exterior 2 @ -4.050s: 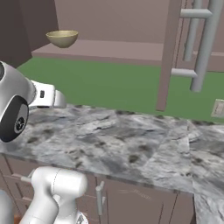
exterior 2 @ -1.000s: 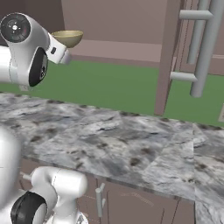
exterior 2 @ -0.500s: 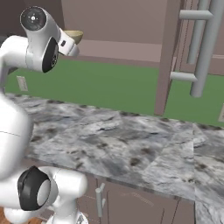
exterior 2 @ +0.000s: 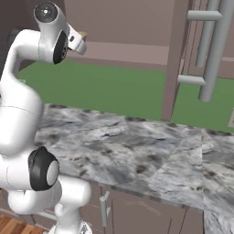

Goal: Take the smaller bowl and place it next to the appetizer plate on the dining counter , and place the larger bowl next to the plate with cooked food.

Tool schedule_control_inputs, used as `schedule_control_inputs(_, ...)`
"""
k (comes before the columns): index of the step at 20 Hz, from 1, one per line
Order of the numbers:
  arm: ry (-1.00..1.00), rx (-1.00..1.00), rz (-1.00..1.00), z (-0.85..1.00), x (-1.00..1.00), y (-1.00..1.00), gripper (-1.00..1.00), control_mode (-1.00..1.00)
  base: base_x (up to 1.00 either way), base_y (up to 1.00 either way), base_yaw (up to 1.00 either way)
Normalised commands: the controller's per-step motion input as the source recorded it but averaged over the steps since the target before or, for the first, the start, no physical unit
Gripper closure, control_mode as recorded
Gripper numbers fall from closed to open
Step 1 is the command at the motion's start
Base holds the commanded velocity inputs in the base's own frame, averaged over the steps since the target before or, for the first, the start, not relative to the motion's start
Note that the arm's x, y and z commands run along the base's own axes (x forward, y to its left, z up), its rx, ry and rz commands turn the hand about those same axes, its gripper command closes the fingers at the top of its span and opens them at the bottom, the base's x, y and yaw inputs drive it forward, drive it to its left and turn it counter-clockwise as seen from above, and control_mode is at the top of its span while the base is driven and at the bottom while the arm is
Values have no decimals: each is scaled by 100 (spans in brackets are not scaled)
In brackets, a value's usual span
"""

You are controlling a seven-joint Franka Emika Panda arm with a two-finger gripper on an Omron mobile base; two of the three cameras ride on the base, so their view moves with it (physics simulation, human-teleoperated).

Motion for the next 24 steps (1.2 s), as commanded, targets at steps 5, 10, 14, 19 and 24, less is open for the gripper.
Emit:
schedule_control_inputs(5,9,0,-1,0,72,6,-100,-100,0,0,0)
schedule_control_inputs(10,5,0,0,0,74,10,-100,-100,0,0,0)
schedule_control_inputs(14,2,0,0,-3,79,14,-100,-100,0,0,0)
schedule_control_inputs(19,1,-1,0,-11,78,20,-100,-100,0,0,0)
schedule_control_inputs(24,2,-1,0,-12,70,18,-100,-100,0,0,0)
